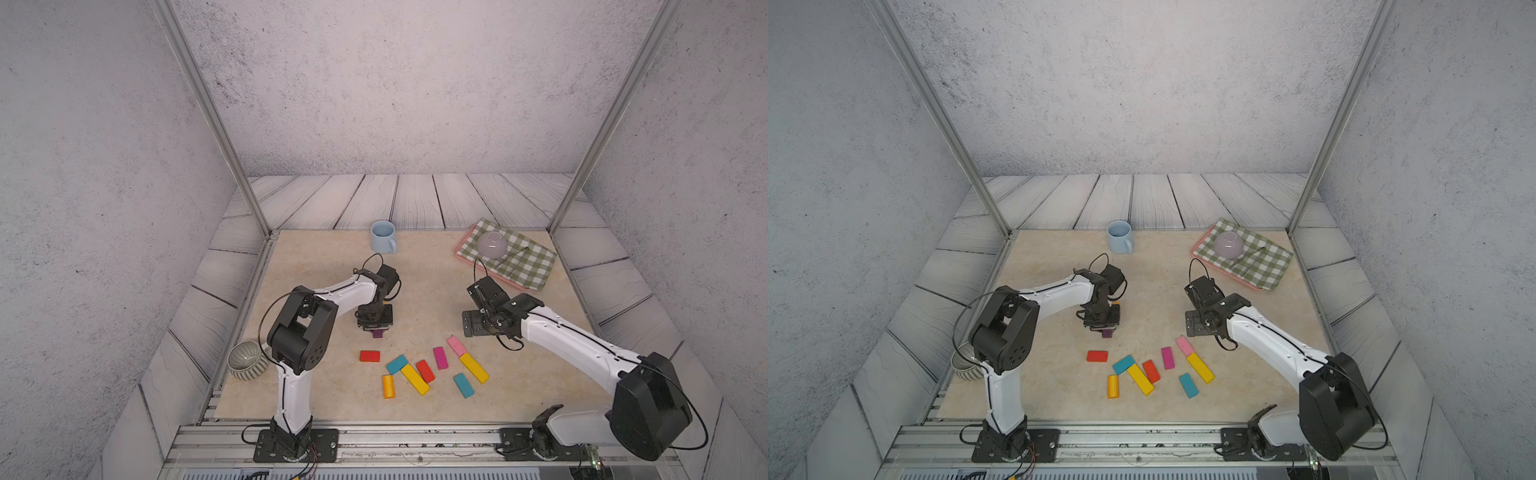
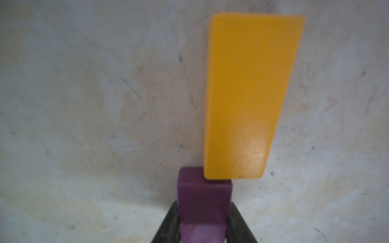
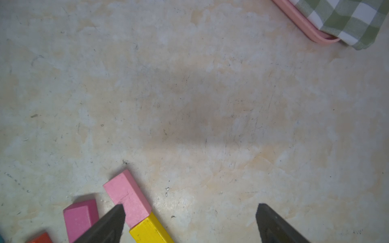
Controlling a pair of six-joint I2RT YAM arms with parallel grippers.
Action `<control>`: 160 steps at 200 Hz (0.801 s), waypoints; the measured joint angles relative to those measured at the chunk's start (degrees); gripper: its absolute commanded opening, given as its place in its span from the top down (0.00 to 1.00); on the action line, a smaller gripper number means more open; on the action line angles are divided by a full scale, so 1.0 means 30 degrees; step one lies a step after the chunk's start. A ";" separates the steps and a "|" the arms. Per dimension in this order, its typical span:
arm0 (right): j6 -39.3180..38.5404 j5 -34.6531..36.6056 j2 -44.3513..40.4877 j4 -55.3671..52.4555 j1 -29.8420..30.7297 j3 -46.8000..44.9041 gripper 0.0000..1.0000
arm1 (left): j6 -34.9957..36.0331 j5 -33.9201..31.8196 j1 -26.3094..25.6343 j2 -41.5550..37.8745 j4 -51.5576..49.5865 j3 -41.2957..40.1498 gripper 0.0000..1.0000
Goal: Assemble the letter t with building blocks
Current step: Assemble the building block at the center of the board.
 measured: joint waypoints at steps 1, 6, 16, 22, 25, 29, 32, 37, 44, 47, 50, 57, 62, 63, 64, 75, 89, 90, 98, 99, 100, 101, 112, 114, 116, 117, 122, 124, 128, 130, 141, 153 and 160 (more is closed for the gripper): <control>0.0000 0.0000 0.0000 0.0000 0.0000 0.0000 0.01 | -0.0007 0.0000 0.0000 0.0000 0.0000 0.0007 0.83; 0.0000 0.0000 0.0000 0.0000 0.0000 0.0000 0.01 | -0.0022 0.0000 0.0000 0.0022 0.0007 0.0029 0.83; -0.0007 0.0000 0.0000 -0.0007 0.0000 0.0000 0.01 | -0.0095 0.0007 0.0000 0.0058 0.0007 0.0073 0.83; 0.0000 0.0000 0.0000 -0.0015 0.0000 0.0000 0.01 | -0.0146 0.0015 -0.0007 0.0058 0.0015 0.0087 0.83; 0.0000 0.0000 0.0000 -0.0007 0.0000 0.0000 0.01 | -0.0168 0.0029 -0.0015 0.0073 0.0007 0.0102 0.83; 0.0007 0.0000 0.0000 -0.0007 0.0000 0.0000 0.01 | -0.0197 0.0044 -0.0015 0.0080 0.0015 0.0117 0.83; 0.0015 0.0000 0.0000 -0.0007 0.0000 0.0000 0.01 | -0.0211 0.0066 -0.0015 0.0102 0.0007 0.0138 0.83; 0.0022 0.0000 0.0007 -0.0007 0.0000 0.0000 0.01 | -0.0233 0.0073 -0.0015 0.0146 0.0000 0.0182 0.83; 0.0036 0.0000 0.0022 -0.0007 0.0000 0.0000 0.01 | -0.0270 0.0095 -0.0022 0.0197 -0.0029 0.0255 0.84; 0.0044 0.0000 0.0036 -0.0007 0.0000 0.0000 0.01 | -0.0284 0.0102 -0.0022 0.0219 -0.0029 0.0284 0.84; 0.0044 0.0000 0.0044 -0.0007 0.0000 0.0000 0.01 | -0.0291 0.0124 -0.0029 0.0226 -0.0022 0.0306 0.84; 0.0051 0.0000 0.0080 -0.0015 0.0000 0.0000 0.01 | -0.0306 0.0138 -0.0036 0.0255 -0.0007 0.0350 0.84; 0.0051 0.0000 0.0109 -0.0015 0.0000 0.0000 0.01 | -0.0321 0.0146 -0.0044 0.0262 0.0000 0.0357 0.84; 0.0051 0.0000 0.0117 -0.0015 0.0000 0.0000 0.01 | -0.0328 0.0146 -0.0051 0.0262 0.0007 0.0357 0.84; 0.0051 0.0000 0.0124 -0.0015 0.0000 0.0000 0.01 | -0.0335 0.0146 -0.0051 0.0262 0.0007 0.0357 0.83; 0.0051 0.0000 0.0168 -0.0029 0.0000 0.0000 0.01 | -0.0364 0.0138 -0.0073 0.0262 0.0007 0.0357 0.84; 0.0051 0.0007 0.0175 -0.0044 0.0000 0.0000 0.01 | -0.0379 0.0138 -0.0131 0.0299 -0.0007 0.0423 0.84; 0.0058 0.0007 0.0175 -0.0044 0.0000 0.0000 0.01 | -0.0379 0.0146 -0.0138 0.0306 -0.0015 0.0430 0.84; 0.0058 0.0007 0.0175 -0.0044 0.0000 0.0000 0.01 | -0.0386 0.0153 -0.0189 0.0364 -0.0007 0.0510 0.84; 0.0058 0.0000 0.0175 -0.0044 0.0000 0.0000 0.01 | -0.0386 0.0153 -0.0204 0.0364 -0.0007 0.0525 0.84; 0.0058 0.0007 0.0175 -0.0051 0.0000 0.0000 0.01 | -0.0386 0.0153 -0.0211 0.0364 0.0000 0.0532 0.84; 0.0066 0.0000 0.0175 -0.0051 0.0000 0.0000 0.01 | -0.0386 0.0153 -0.0226 0.0372 0.0000 0.0539 0.84; 0.0066 0.0007 0.0175 -0.0066 0.0000 0.0000 0.01 | -0.0423 0.0153 -0.0328 0.0415 0.0015 0.0576 0.84; 0.0066 0.0000 0.0175 -0.0066 0.0000 0.0000 0.01 | -0.0430 0.0146 -0.0342 0.0415 0.0015 0.0576 0.84; 0.0066 0.0007 0.0175 -0.0066 0.0000 0.0000 0.01 | -0.0430 0.0146 -0.0364 0.0415 0.0015 0.0576 0.84; 0.0066 0.0007 0.0175 -0.0066 0.0000 0.0000 0.01 | -0.0430 0.0146 -0.0372 0.0415 0.0015 0.0576 0.84; 0.0066 0.0007 0.0175 -0.0066 0.0000 0.0000 0.01 | -0.0437 0.0138 -0.0401 0.0423 0.0015 0.0583 0.84; 0.0066 0.0007 0.0175 -0.0066 0.0000 0.0000 0.01 | -0.0437 0.0146 -0.0415 0.0423 0.0015 0.0583 0.84; 0.0073 0.0007 0.0175 -0.0066 0.0000 0.0000 0.01 | -0.0437 0.0146 -0.0430 0.0423 0.0015 0.0590 0.84; 0.0066 0.0007 0.0175 -0.0066 0.0000 0.0000 0.01 | -0.0437 0.0146 -0.0444 0.0423 0.0015 0.0597 0.84; 0.0073 0.0007 0.0175 -0.0073 0.0000 0.0000 0.01 | -0.0437 0.0138 -0.0495 0.0430 0.0015 0.0612 0.84; 0.0087 0.0007 0.0175 -0.0073 0.0000 0.0000 0.01 | -0.0444 0.0138 -0.0561 0.0437 0.0007 0.0612 0.84; 0.0102 0.0007 0.0175 -0.0073 0.0000 0.0000 0.01 | -0.0452 0.0117 -0.0590 0.0466 -0.0015 0.0648 0.84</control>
